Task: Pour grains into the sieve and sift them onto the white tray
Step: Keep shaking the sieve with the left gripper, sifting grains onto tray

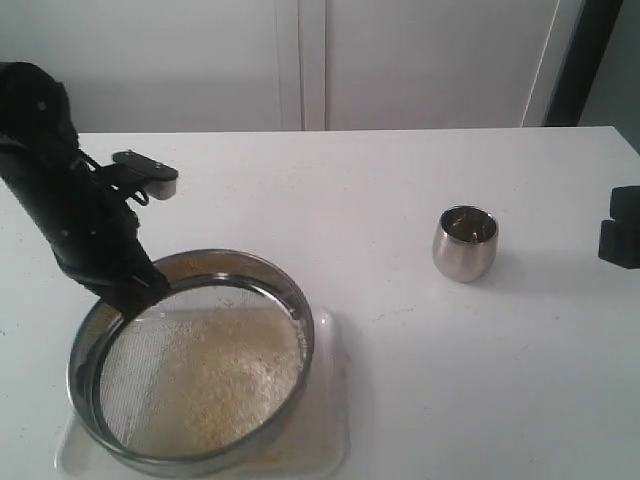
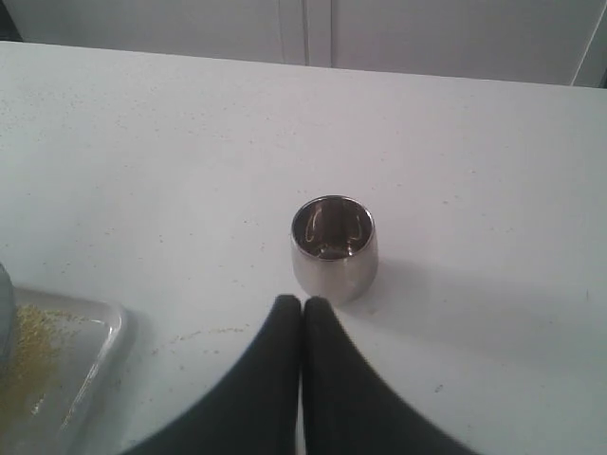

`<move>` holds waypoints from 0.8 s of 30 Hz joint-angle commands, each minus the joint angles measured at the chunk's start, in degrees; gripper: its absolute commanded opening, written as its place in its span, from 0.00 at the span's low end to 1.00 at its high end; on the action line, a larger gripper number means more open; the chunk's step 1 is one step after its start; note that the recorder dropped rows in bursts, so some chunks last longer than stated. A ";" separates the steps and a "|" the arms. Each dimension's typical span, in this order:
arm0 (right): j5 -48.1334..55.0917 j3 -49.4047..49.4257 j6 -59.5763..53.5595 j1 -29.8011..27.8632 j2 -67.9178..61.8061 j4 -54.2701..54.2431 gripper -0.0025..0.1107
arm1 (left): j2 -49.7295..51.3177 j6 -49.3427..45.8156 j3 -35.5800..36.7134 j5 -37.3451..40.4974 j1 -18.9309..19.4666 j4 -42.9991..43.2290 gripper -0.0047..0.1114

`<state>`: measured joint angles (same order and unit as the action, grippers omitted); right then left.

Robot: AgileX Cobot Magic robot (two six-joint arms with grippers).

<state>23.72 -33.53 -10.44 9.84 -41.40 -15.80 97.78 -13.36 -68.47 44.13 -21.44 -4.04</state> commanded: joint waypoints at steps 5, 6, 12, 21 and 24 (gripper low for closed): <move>-0.12 0.41 -0.04 -0.13 0.29 0.66 0.02 | -0.45 -1.22 -0.16 0.86 0.89 -6.32 0.04; -0.12 0.51 -0.04 -0.13 0.29 0.80 0.02 | -0.45 -3.36 -0.16 1.40 0.43 -7.14 0.04; -0.63 0.86 -0.04 -0.13 0.29 0.67 0.02 | -1.12 -0.21 -0.16 3.87 4.62 -3.81 0.04; -0.92 0.84 -0.04 -0.13 0.29 0.67 0.02 | -2.07 -0.55 0.56 4.70 4.63 -1.74 0.04; -0.82 0.84 -0.04 -0.13 0.29 0.67 0.02 | -2.17 -8.43 1.68 1.25 2.19 -12.84 0.04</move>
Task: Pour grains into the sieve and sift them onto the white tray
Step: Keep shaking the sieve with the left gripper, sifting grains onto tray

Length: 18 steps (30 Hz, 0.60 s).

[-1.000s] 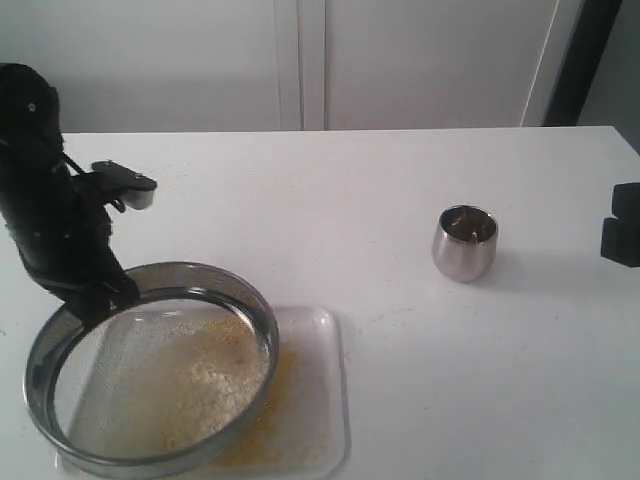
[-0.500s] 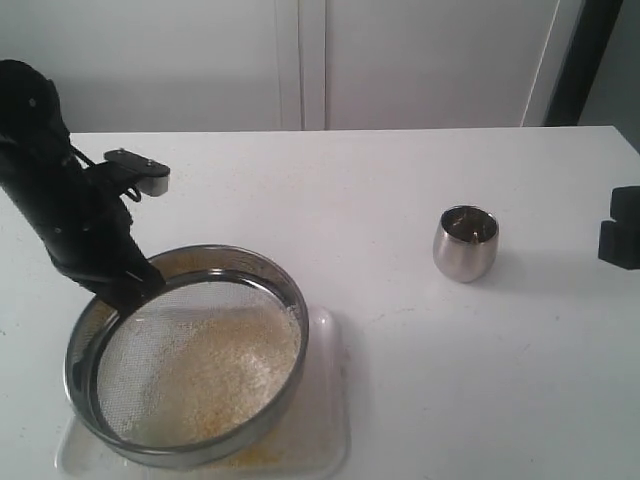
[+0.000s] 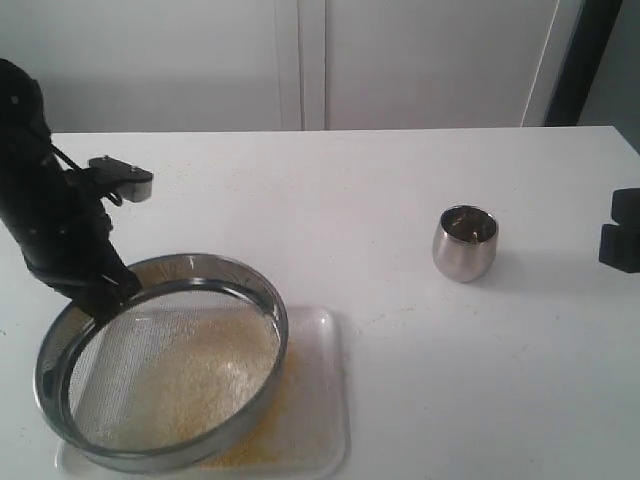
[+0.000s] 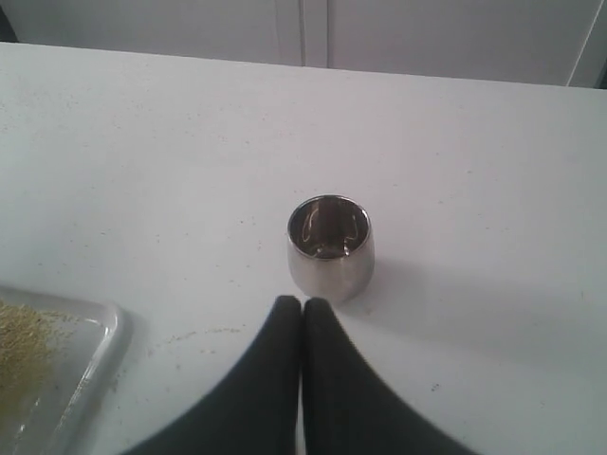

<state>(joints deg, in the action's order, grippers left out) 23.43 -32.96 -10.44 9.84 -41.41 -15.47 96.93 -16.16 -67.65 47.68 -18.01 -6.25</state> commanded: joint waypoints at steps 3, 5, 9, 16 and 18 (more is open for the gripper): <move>-0.72 0.27 -0.04 -0.13 0.30 0.34 0.02 | -1.60 -3.65 0.96 -0.91 -2.88 -3.36 0.04; -0.72 0.27 -0.04 -0.13 0.30 0.34 0.02 | -1.61 0.94 0.96 1.28 0.10 1.67 0.04; -0.61 0.27 -0.04 -0.13 0.30 0.34 0.02 | -1.61 -3.64 1.06 -1.33 -0.22 -9.34 0.04; -0.74 0.40 -0.04 -0.13 0.30 0.56 0.02 | -2.01 2.49 0.94 1.55 2.07 0.76 0.04; -0.71 0.40 -0.04 -0.13 0.30 0.46 0.02 | -2.12 -5.47 0.94 -0.25 -1.24 -8.88 0.04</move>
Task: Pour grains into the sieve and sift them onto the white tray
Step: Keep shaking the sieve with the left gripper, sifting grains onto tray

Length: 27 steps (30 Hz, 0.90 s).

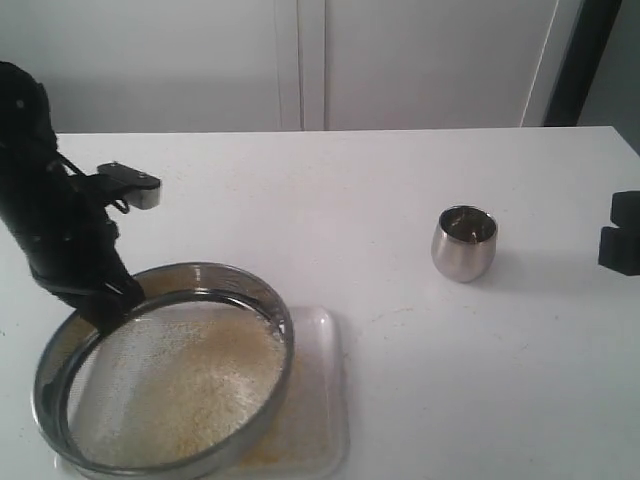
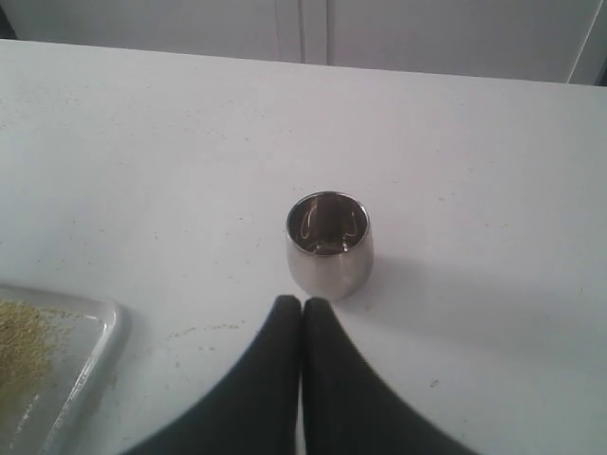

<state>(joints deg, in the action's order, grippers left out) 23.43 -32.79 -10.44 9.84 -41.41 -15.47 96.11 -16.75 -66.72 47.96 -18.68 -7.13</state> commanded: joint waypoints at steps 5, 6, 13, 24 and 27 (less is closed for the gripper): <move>-0.70 0.23 -0.04 -0.13 0.30 0.68 0.02 | -1.53 2.69 0.01 0.34 1.90 2.05 0.04; -0.70 0.23 -0.04 -0.13 0.30 0.68 0.02 | -1.53 -2.28 0.12 -0.85 -0.05 -5.06 0.04; -0.69 0.23 -0.04 -0.13 0.30 0.30 0.02 | -1.53 0.64 0.12 -1.39 1.21 -2.78 0.04; -0.80 0.23 -0.04 -0.13 0.30 0.30 0.02 | -1.53 0.19 0.12 2.47 1.21 -1.35 0.04; -0.80 0.23 0.07 -0.13 0.30 -0.14 0.02 | -2.13 1.38 0.23 2.50 1.21 -1.35 0.04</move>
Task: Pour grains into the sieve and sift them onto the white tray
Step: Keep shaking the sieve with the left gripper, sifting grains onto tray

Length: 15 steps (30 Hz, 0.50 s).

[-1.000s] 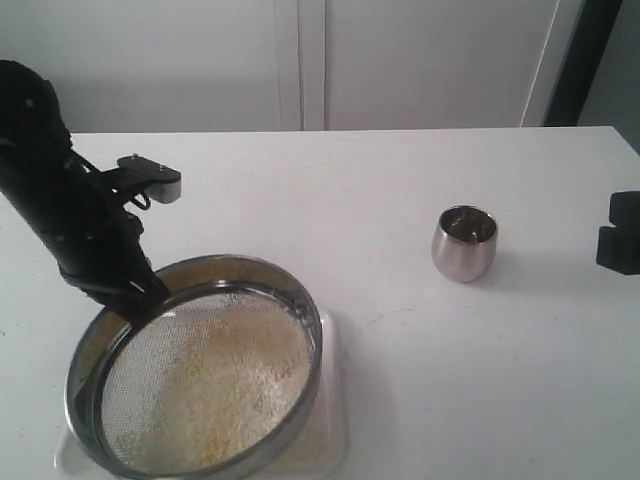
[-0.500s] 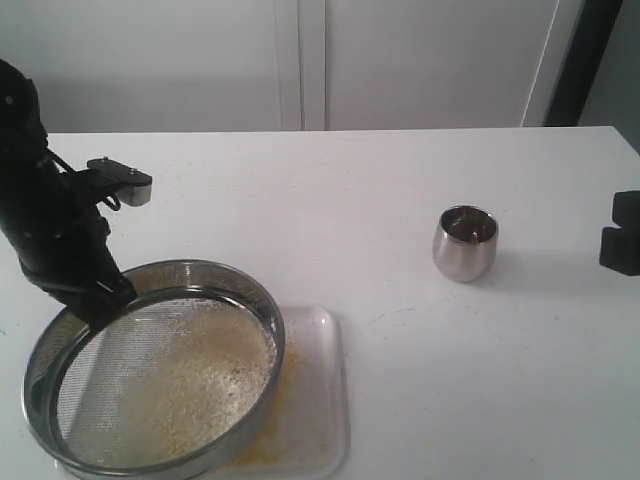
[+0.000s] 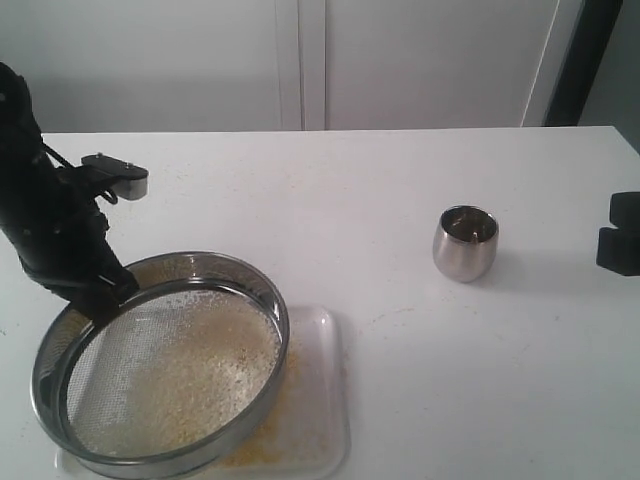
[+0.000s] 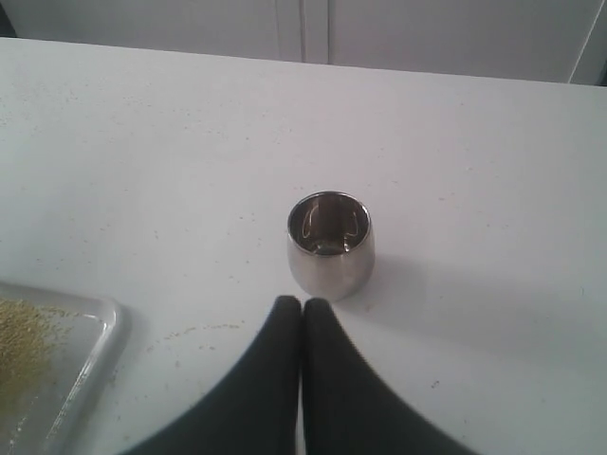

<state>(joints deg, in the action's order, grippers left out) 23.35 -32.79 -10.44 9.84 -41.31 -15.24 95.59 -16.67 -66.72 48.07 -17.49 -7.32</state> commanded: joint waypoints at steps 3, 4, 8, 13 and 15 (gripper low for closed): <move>-1.18 0.23 0.07 -0.13 0.20 -0.37 0.02 | -0.97 3.75 -1.08 -4.38 0.71 1.50 0.04; -1.18 0.23 0.07 -0.13 0.20 -0.24 0.02 | -0.66 5.87 -1.96 -3.05 0.95 2.19 0.04; -0.56 0.23 0.07 -0.13 0.20 -0.24 0.02 | -1.86 4.72 -1.01 5.92 0.81 2.03 0.04; -0.72 0.23 0.07 -0.13 0.20 -0.12 0.02 | -2.34 6.87 -1.49 -0.77 1.54 3.61 0.04; -0.60 0.23 0.07 -0.13 0.20 -0.13 0.02 | -2.34 6.07 -1.62 7.30 1.23 3.34 0.04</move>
<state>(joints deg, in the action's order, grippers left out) 23.35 -32.79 -10.44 9.84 -41.31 -15.58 94.19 -10.95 -67.70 47.47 -16.33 -2.92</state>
